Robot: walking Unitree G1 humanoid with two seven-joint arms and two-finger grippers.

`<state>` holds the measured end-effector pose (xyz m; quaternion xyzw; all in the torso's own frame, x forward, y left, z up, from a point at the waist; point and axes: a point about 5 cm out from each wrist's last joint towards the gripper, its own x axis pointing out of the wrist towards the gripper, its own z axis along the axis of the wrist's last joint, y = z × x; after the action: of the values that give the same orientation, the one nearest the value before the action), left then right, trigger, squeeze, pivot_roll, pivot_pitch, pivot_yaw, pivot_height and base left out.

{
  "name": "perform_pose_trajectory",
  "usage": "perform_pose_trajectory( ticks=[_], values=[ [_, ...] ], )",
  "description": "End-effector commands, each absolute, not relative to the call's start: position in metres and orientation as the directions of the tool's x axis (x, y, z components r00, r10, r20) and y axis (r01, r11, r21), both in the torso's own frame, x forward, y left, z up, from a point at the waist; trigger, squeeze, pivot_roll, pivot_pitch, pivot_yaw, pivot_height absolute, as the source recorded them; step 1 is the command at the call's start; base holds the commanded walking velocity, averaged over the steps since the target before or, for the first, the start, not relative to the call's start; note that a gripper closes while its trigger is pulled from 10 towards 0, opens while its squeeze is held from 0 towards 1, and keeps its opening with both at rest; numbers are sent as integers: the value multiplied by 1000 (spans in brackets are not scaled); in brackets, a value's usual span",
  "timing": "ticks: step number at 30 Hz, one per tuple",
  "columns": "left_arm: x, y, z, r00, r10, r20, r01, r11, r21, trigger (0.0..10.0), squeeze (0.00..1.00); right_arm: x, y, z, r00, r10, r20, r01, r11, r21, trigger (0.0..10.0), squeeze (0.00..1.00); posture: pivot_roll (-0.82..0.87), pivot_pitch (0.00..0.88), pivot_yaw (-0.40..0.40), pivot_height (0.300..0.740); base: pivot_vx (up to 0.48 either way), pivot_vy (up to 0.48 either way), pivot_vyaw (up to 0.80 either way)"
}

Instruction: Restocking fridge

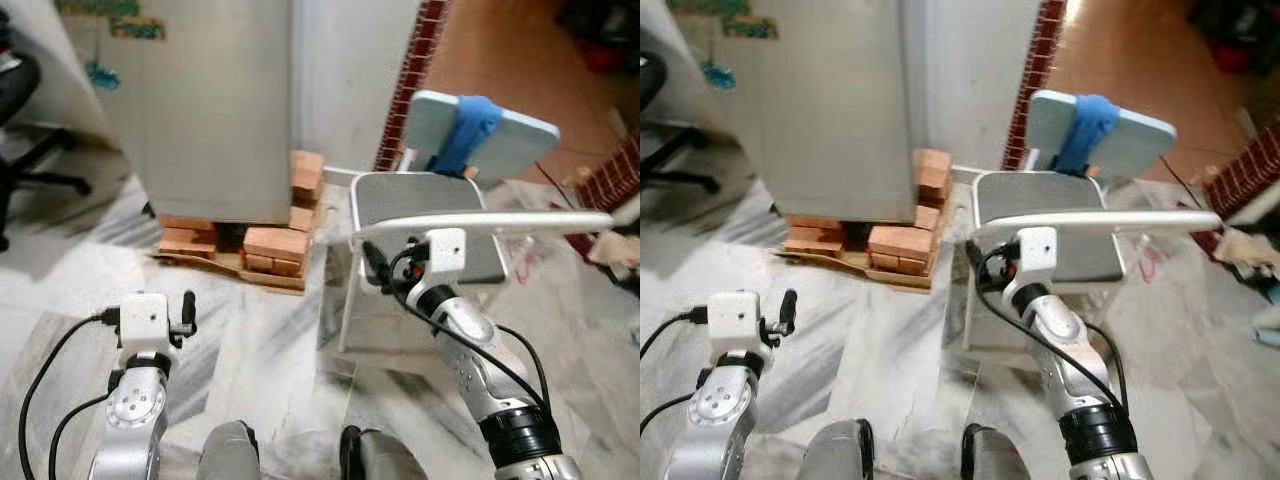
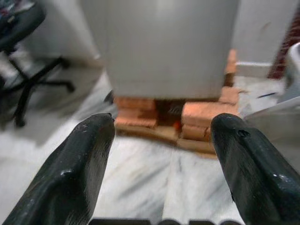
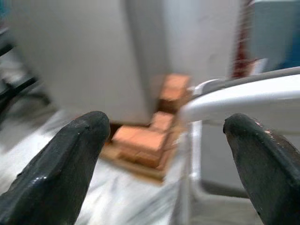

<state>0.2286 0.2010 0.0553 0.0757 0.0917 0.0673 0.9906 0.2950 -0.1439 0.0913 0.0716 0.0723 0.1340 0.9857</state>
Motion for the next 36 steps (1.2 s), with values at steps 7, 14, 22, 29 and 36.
perform_pose_trajectory(
  ticks=[7, 14, 22, 29, 36],
  values=[
    [228, 197, 54, 977, 128, -171, -96, 978, 183, 10000, 0, 294, -141, 88, 977, 207, -53, -203, 977, 68, 10000, 0, 112, 162, -25, 740, 0, 442, -800],
    [230, 195, 53, 977, 112, -182, -81, 982, 169, 10000, 0, 295, -144, 85, 982, 183, -41, -180, 982, 64, 10000, 0, 105, 149, -20, 740, 0, 480, -800],
    [231, 189, 50, 980, 43, -194, -3, 979, 205, 10000, 0, 294, -146, 77, 987, 155, -52, -151, 986, 78, 10000, 0, 103, 132, -15, 740, 0, 479, -800],
    [233, 180, 49, 979, -30, -200, 82, 964, 254, 10000, 0, 295, -145, 76, 988, 146, -45, -143, 987, 73, 10000, 0, 99, 128, -11, 740, 0, 462, -800],
    [234, 173, 49, 976, -78, -205, 136, 947, 290, 10000, 0, 296, -146, 76, 988, 145, -45, -142, 987, 72, 10000, 0, 96, 127, -13, 740, -286, 358, -800]
  ],
)
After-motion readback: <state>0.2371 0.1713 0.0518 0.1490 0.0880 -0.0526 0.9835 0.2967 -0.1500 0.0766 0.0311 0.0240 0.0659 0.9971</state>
